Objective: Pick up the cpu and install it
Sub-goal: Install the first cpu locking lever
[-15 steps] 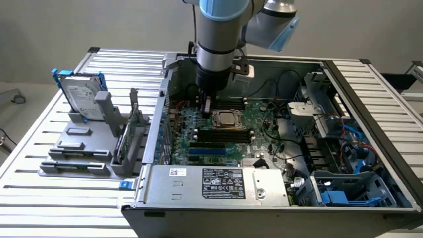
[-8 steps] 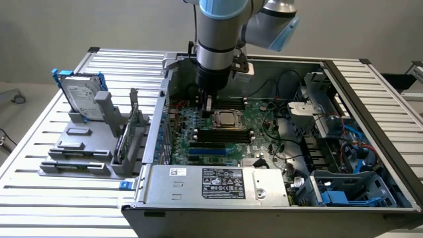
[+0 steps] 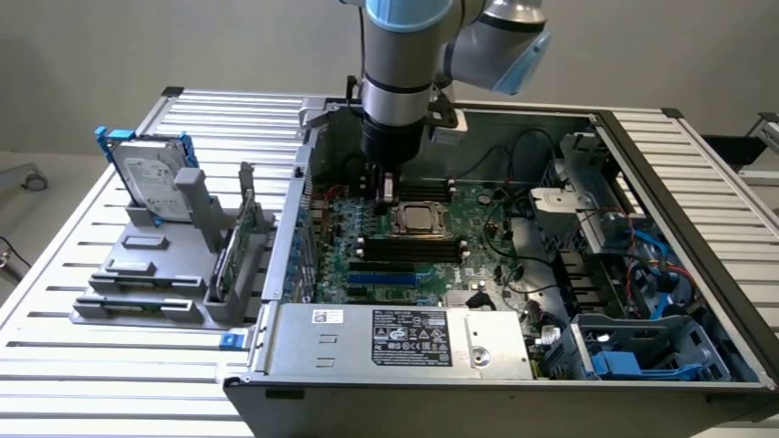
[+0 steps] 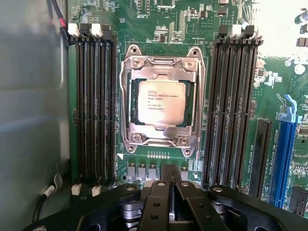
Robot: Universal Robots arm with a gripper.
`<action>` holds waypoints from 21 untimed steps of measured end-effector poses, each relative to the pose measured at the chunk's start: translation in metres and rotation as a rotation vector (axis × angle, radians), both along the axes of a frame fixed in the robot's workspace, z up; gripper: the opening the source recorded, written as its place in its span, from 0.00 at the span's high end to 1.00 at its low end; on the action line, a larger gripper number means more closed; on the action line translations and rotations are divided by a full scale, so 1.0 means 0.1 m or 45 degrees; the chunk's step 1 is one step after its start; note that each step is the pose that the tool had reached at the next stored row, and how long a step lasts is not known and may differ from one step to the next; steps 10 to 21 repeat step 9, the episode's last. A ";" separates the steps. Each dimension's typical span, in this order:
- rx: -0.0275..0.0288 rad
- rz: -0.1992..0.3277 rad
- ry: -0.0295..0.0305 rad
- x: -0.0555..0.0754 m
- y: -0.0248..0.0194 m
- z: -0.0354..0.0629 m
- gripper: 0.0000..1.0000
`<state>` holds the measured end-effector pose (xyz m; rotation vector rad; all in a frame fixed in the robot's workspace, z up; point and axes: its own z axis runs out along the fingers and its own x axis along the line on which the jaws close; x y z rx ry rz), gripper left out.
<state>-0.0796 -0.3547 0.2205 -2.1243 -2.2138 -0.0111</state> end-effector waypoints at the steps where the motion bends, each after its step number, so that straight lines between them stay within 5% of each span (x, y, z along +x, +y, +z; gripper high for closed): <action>1: 0.0000 0.002 -0.0055 0.00 0.001 0.000 0.89; 21: 0.0001 0.002 -0.0077 0.00 0.002 0.000 0.89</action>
